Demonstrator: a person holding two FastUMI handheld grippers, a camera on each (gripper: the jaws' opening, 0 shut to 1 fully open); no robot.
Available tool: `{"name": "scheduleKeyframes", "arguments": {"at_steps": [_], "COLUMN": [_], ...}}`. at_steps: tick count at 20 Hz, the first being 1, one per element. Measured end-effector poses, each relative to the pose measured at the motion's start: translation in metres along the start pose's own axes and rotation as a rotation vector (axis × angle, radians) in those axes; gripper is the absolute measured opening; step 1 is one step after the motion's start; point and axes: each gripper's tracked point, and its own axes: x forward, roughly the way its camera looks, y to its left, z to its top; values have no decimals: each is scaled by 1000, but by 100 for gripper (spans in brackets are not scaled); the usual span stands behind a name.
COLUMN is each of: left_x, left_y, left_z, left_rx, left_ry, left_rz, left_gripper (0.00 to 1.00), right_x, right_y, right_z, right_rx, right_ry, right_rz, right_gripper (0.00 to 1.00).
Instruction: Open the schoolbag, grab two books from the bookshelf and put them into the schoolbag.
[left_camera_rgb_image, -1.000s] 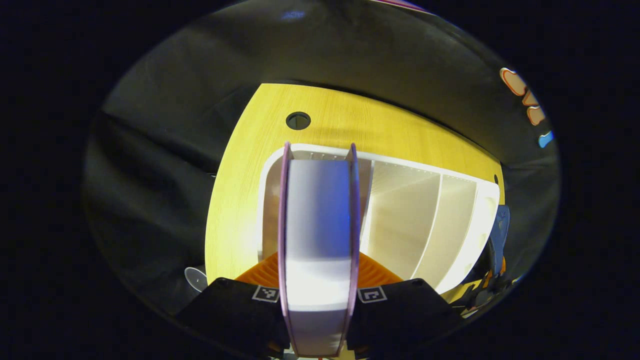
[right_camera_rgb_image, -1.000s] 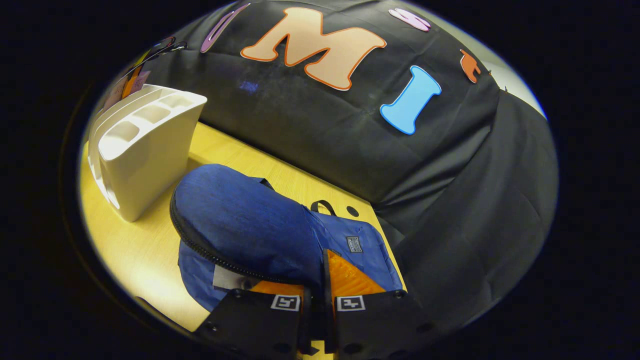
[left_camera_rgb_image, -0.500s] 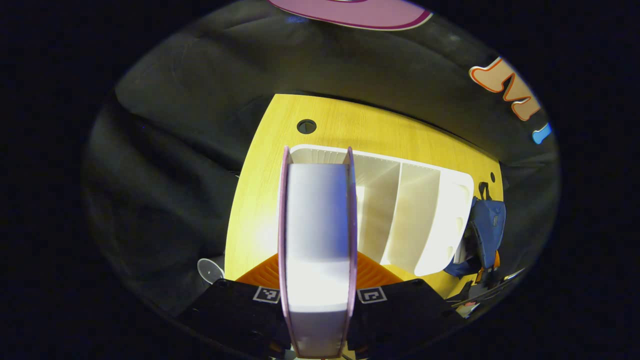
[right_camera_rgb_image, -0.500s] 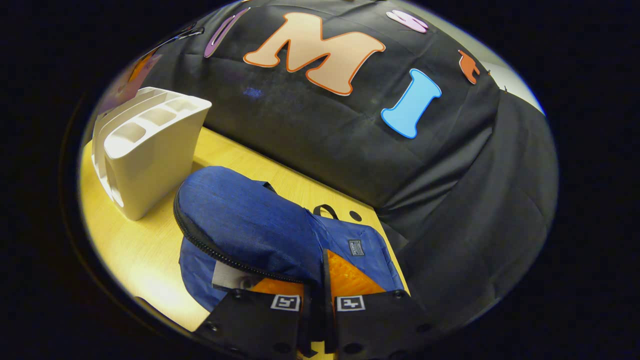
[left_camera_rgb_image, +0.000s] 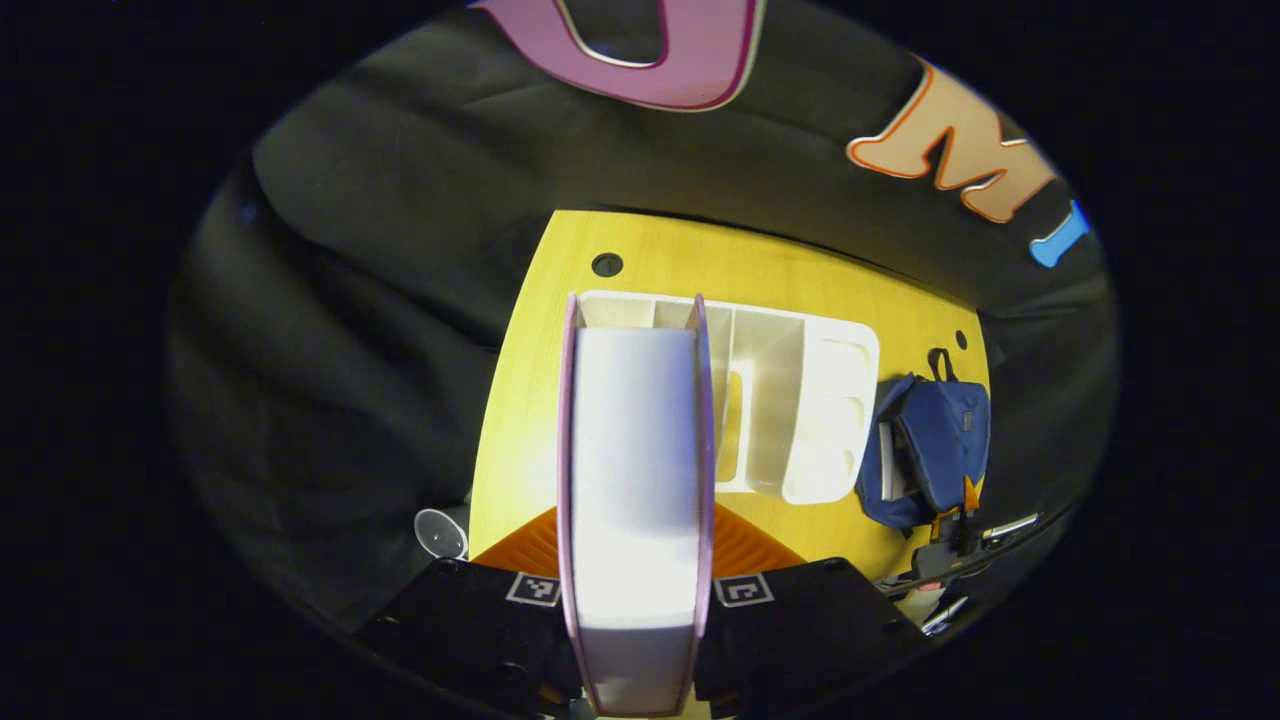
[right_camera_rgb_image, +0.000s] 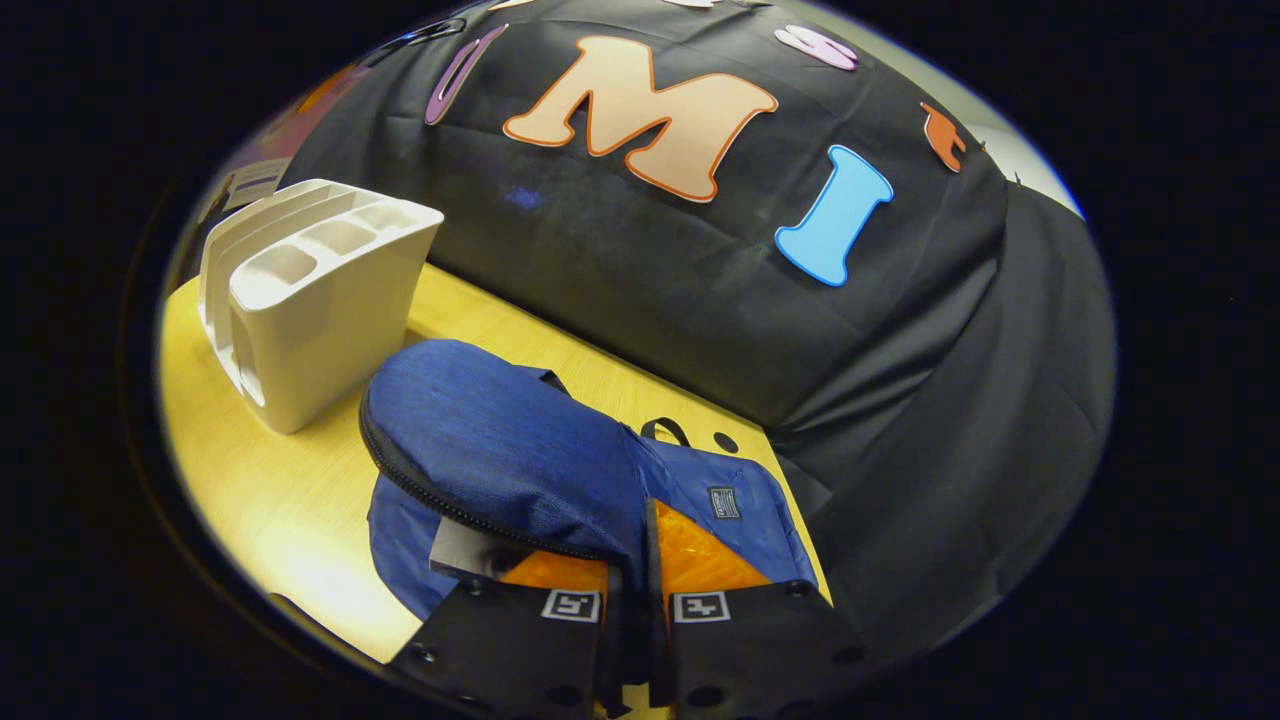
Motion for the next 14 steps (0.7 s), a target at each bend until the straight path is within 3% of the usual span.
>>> {"name": "scheduleKeyframes", "arguments": {"at_steps": [6,8,14], "left_x": [-26,-27,-12], "left_y": [-79,-104,-179], "left_z": [-8,-14,-27], "left_rx": [62,85,122], "left_ry": [-75,-73,-68], "left_rz": [-141,-188,-307], "left_gripper": [39,39,40], "right_x": [2,3,6], "right_y": [-5,-10,-29], "right_z": [5,8,17], "right_rx": [34,64,147], "right_ry": [-15,-23,-39], "right_rz": [22,27,26], "right_gripper": [12,15,10]}}
